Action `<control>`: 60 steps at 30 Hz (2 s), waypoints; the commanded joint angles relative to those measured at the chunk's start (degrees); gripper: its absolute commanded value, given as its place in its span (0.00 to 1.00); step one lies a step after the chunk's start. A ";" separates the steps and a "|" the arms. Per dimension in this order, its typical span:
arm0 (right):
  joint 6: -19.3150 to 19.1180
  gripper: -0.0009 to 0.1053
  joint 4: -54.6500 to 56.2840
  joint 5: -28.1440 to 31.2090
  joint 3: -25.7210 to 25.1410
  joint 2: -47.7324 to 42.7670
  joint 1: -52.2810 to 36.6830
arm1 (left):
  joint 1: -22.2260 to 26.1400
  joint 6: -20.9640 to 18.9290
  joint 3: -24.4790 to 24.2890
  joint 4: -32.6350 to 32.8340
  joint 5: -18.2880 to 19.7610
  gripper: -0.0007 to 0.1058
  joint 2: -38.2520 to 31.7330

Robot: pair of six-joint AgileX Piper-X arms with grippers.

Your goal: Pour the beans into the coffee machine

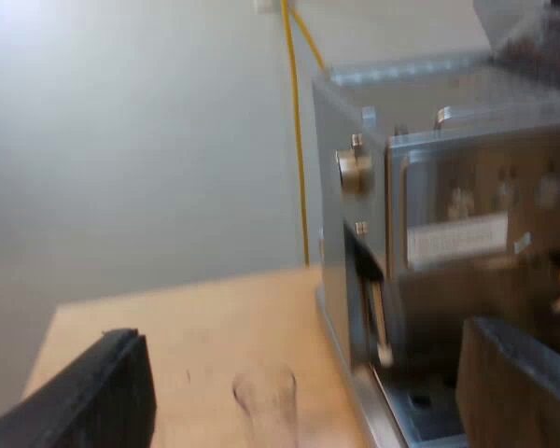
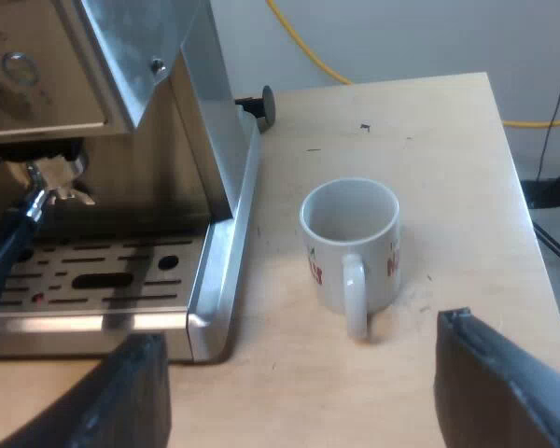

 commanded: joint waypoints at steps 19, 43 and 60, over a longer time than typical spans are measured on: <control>0.73 0.59 8.58 -3.51 3.30 -11.12 -0.03 | -0.15 -1.96 -0.89 5.87 3.27 0.65 -2.32; 1.08 0.59 1.74 -3.51 17.05 -11.01 -0.03 | -0.15 -1.86 6.53 8.69 -1.08 0.65 -2.32; 1.08 0.59 1.43 -3.51 21.65 -10.90 -0.03 | -0.15 -1.86 12.74 8.25 -1.08 0.65 -2.21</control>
